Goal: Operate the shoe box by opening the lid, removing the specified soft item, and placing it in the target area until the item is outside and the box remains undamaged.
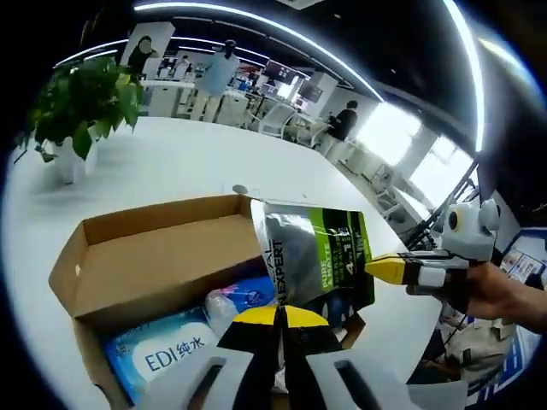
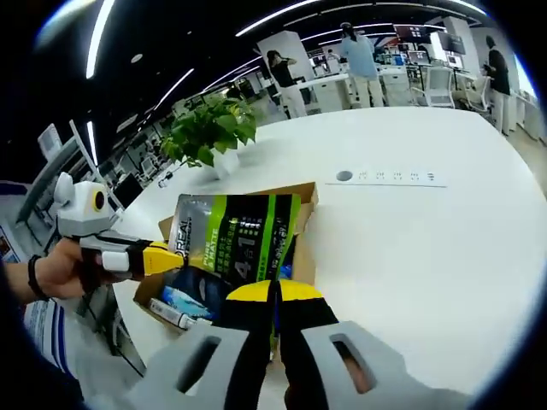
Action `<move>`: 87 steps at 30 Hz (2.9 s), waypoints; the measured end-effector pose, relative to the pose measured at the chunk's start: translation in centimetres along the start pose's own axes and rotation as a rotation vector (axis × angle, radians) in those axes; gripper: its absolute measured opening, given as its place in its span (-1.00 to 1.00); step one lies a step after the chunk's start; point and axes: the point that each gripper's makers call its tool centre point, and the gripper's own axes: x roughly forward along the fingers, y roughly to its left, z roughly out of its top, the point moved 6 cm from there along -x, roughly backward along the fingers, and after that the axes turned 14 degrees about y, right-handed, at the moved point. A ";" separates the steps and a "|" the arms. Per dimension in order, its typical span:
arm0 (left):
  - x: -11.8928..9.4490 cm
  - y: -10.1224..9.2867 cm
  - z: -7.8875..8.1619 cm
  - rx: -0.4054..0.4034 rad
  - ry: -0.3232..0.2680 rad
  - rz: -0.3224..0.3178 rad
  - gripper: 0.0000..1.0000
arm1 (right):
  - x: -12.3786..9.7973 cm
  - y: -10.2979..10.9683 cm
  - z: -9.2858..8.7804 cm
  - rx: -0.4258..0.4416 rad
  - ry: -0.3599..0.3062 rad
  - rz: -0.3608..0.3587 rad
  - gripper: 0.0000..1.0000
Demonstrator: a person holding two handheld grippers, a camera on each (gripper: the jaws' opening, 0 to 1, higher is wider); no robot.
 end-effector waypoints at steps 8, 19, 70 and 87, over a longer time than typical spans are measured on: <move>3.4 -4.4 1.5 0.085 0.043 -0.047 -1.00 | -3.8 -4.2 -1.8 0.058 -0.033 -0.055 -1.00; 8.2 -10.6 2.3 0.180 0.107 -0.115 -1.00 | -8.7 -9.5 -4.9 0.143 -0.063 -0.127 -1.00; 20.0 -14.8 -4.2 0.153 0.419 -0.041 -1.00 | -6.6 -19.4 -13.4 0.274 0.113 -0.116 -1.00; 20.4 -14.0 -4.8 0.115 0.451 -0.015 -0.99 | -5.3 -19.8 -14.0 0.281 0.144 -0.098 -1.00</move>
